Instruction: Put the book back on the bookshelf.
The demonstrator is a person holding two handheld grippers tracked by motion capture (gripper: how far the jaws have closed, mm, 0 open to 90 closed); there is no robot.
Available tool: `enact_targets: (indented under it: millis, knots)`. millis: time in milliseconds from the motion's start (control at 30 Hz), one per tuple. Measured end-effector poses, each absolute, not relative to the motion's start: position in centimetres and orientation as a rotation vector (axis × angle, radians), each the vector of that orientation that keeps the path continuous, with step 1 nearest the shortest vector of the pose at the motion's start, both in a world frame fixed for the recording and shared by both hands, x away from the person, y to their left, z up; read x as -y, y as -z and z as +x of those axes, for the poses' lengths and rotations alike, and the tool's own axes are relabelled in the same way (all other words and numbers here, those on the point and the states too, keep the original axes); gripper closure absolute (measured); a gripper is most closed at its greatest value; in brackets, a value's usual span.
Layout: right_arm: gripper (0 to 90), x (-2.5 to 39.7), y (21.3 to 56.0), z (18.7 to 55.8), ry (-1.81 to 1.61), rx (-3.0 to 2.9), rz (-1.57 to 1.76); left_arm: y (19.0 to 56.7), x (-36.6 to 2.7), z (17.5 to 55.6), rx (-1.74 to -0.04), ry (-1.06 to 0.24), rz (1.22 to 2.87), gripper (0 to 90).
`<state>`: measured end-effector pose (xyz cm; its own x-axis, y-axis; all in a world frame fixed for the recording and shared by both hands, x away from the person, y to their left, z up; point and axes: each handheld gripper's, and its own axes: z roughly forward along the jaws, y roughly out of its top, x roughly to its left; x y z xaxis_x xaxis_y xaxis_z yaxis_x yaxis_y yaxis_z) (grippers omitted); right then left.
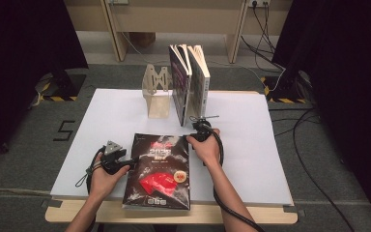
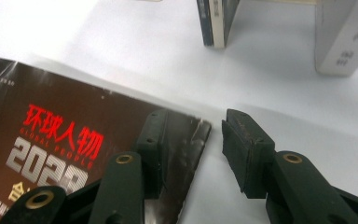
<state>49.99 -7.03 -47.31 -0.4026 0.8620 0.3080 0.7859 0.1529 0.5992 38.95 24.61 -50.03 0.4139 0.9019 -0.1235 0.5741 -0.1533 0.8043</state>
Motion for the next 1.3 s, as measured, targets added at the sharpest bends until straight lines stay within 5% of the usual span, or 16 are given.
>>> enact_targets:
  millis: [967, 1300]
  knots:
    - [60.2, 6.1, 47.6, 51.0, -1.027, -2.385, 1.657, 50.1, -24.3, 39.1, -1.258, -0.502, 1.881, 37.5]
    - [67.4, 5.6, 47.8, 50.3, -0.981, -2.331, 1.624, 50.1, -24.1, 39.1, -1.252, -0.505, 1.906, 39.2]
